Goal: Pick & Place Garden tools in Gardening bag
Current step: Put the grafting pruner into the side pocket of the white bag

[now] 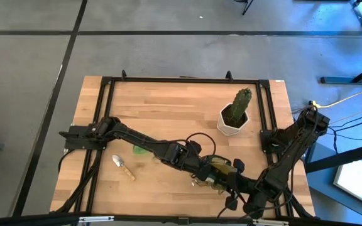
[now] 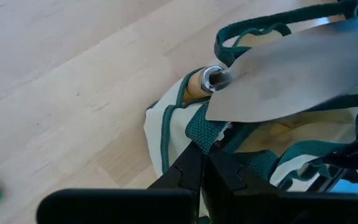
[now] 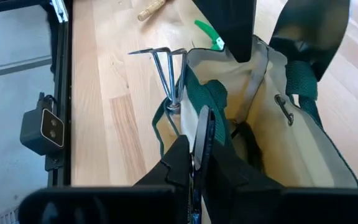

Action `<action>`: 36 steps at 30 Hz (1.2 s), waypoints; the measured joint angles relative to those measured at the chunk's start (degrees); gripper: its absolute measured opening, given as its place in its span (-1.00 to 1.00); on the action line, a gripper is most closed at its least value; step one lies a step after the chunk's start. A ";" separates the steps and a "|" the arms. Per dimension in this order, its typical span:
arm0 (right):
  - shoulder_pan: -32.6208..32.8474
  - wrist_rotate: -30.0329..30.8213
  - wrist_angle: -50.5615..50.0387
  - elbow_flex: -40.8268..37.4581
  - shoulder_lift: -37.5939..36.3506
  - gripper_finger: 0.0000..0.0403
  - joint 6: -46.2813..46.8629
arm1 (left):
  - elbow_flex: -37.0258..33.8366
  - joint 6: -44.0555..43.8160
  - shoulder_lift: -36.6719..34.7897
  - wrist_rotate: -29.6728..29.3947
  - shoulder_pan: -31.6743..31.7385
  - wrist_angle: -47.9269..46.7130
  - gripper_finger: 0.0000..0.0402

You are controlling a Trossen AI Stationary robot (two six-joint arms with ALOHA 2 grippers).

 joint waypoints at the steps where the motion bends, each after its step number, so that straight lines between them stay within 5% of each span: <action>1: -0.06 0.06 0.00 0.00 0.00 -0.86 -0.06 | 0.00 0.03 0.00 0.22 -0.01 0.00 -0.99; 36: -2.05 -6.69 6.49 -0.57 4.36 -0.77 -3.12 | 0.00 0.61 0.00 1.34 0.46 0.63 -0.99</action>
